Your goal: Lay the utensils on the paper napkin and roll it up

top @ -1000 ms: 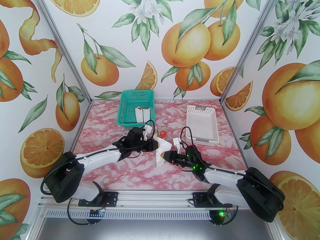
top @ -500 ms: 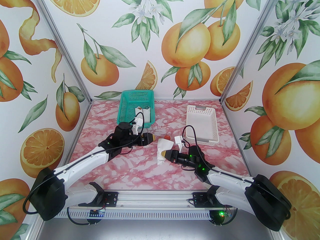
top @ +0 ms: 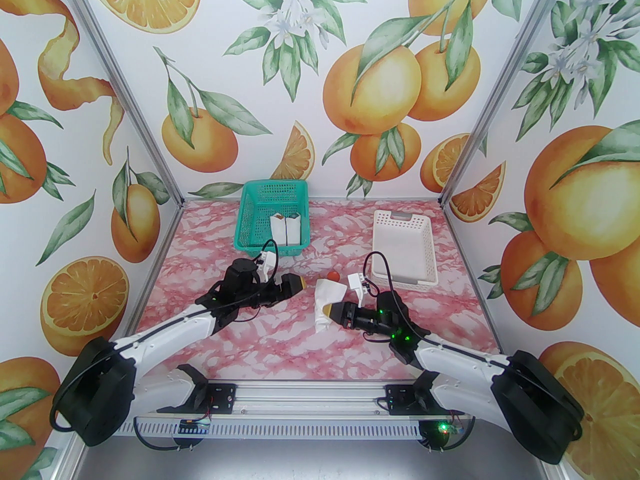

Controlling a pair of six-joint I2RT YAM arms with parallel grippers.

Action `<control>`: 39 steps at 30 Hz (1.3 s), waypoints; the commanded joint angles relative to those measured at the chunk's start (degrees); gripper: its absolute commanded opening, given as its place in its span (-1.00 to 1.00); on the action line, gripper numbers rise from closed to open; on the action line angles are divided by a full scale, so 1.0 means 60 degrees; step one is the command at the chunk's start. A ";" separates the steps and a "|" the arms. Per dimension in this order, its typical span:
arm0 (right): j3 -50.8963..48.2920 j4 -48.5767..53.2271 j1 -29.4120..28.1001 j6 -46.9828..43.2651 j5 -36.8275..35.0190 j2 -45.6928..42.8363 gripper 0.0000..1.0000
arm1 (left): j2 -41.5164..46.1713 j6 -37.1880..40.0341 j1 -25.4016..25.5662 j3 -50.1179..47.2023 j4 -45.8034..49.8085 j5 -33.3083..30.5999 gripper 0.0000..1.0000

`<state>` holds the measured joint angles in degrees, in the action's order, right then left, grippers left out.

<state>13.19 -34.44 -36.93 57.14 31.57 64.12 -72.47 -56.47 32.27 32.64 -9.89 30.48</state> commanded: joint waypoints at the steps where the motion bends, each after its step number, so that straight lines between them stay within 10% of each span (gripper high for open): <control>1: 0.0277 -0.0092 0.0038 -0.0237 0.0289 -0.0125 -1.00 | -0.0404 -0.1084 0.0130 -0.0065 -0.1936 0.0390 1.00; 19: 0.0336 -0.0416 -0.0155 -0.0107 0.0568 -0.0244 -1.00 | -0.3280 -0.2975 0.1236 0.0600 -0.5634 0.0886 1.00; 39: 0.0188 -0.0140 -0.0217 0.0028 0.0269 -0.0967 -1.00 | -0.3492 -0.2871 0.1308 0.0726 -0.8436 0.0991 0.51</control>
<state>13.61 -36.21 -37.85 57.60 34.35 59.96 -94.87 -75.92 40.05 35.62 -56.66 36.03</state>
